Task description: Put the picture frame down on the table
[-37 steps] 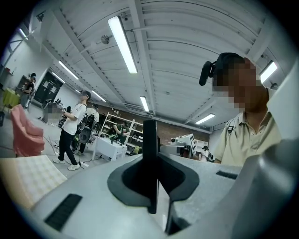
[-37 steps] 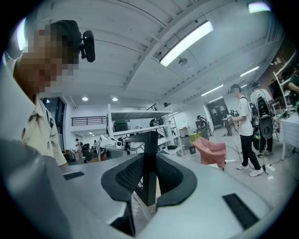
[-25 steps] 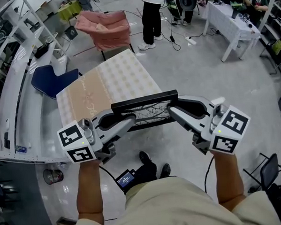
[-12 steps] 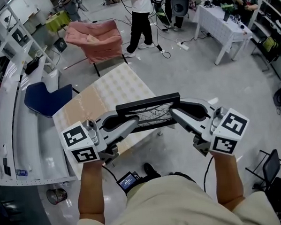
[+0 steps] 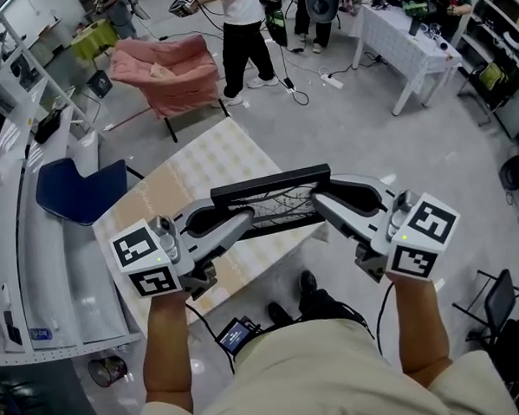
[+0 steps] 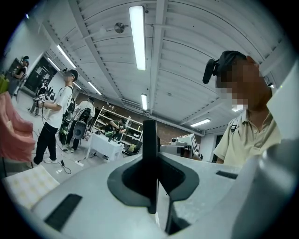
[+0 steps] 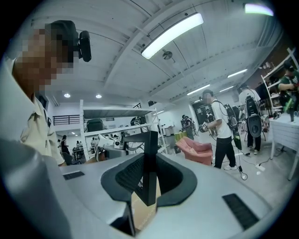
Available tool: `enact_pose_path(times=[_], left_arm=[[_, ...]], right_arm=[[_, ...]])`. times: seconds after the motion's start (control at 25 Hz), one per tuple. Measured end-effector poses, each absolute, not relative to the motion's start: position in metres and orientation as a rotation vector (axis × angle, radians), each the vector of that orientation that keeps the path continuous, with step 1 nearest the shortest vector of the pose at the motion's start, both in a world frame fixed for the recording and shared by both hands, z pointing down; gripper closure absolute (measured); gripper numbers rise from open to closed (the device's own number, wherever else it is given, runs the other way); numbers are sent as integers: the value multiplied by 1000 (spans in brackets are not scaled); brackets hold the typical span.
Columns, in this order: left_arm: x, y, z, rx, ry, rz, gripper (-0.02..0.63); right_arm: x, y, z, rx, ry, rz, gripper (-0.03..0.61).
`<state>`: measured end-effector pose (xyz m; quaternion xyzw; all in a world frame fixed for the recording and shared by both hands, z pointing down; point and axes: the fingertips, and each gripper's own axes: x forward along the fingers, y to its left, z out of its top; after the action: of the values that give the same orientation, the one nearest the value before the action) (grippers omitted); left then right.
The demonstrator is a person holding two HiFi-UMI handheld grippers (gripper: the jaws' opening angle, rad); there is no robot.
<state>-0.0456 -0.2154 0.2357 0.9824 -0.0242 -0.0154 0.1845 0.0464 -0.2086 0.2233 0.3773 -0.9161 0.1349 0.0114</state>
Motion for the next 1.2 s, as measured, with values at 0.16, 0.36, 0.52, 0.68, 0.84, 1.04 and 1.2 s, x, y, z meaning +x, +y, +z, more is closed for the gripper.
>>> enact_pose_path(times=[0.16,0.36,0.52,0.68,0.84,1.04,1.2], left_arm=[[-39,-236,242,2756,-89,-36,574],[-26,-276,243,2729,-147,-18,574],[-21,-314,249,2717,-197,-3,574],[-24,-327,259,2693,-242,-3,574],[-26,-343,269,2669,-284,-6,574],[-30,-376,289,2633,-339,6,574],[-33,-398,305,2610,-390,31,572]], right_arm=[[53,-230,230,1156,-2859,446,508],[66,-274,233,1102,-2881,486,508],[71,-314,240,1052,-2902,507,508],[69,-328,250,1009,-2903,531,508],[67,-346,260,975,-2901,559,508],[63,-382,281,932,-2891,617,508],[59,-407,300,899,-2869,663,508]])
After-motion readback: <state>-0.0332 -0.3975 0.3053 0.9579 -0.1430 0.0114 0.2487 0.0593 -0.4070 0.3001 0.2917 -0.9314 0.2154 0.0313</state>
